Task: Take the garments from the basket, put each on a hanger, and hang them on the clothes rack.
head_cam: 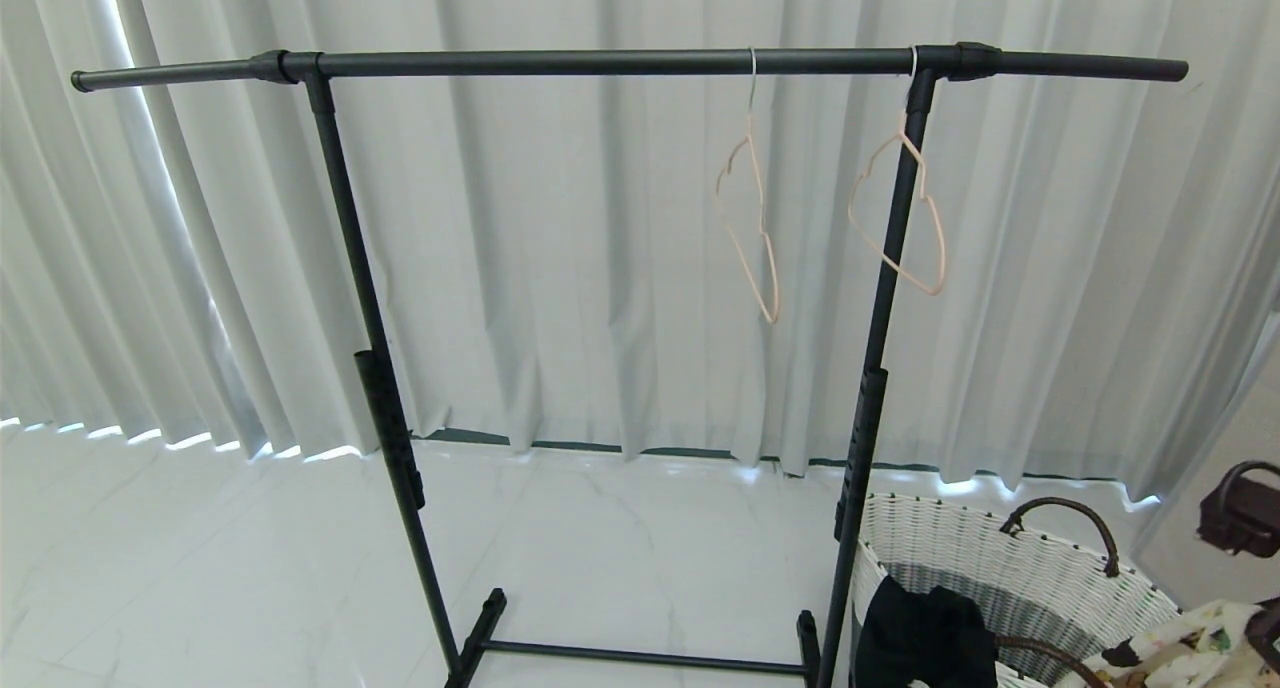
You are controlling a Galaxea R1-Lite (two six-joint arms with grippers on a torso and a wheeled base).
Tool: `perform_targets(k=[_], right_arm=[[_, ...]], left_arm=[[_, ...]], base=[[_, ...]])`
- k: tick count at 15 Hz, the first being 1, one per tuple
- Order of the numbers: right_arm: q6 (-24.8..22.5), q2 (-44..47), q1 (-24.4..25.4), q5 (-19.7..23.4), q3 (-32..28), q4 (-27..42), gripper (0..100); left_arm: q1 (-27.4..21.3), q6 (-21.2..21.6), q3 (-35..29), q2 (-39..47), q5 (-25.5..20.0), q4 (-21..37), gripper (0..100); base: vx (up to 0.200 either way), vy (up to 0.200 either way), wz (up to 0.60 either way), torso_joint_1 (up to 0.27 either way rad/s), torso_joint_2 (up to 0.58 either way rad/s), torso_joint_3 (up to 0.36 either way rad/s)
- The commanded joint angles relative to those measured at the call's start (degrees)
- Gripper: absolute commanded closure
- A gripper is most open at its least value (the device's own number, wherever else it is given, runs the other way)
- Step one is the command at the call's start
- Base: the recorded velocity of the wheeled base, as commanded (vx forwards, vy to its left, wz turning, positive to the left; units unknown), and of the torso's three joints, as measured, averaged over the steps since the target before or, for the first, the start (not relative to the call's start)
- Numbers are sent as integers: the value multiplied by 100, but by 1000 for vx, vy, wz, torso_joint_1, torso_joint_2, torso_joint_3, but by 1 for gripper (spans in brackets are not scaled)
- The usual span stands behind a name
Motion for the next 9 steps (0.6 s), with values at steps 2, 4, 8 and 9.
perform_targets(k=[2,4,8,9], right_arm=[[219,-1945,70,12,-1209,1518,100],[219,-2200,158,12,-1394,1685,100],[228,-2472,563,12,-1385,1685,100],[228,-2446,668,21,-1385,1685,100]], left_arm=[[0,2,0,0,4,7,0],[0,20,0,0,-5,7,0],[0,152,0,0,-22,7,0],[0,152,0,0,-22,7,0]], base=[[0,0,0,0,0,0],[-100,0,0,1,4,4],[-200,0,0,1,1,1],[-200,0,0,2,2,2]])
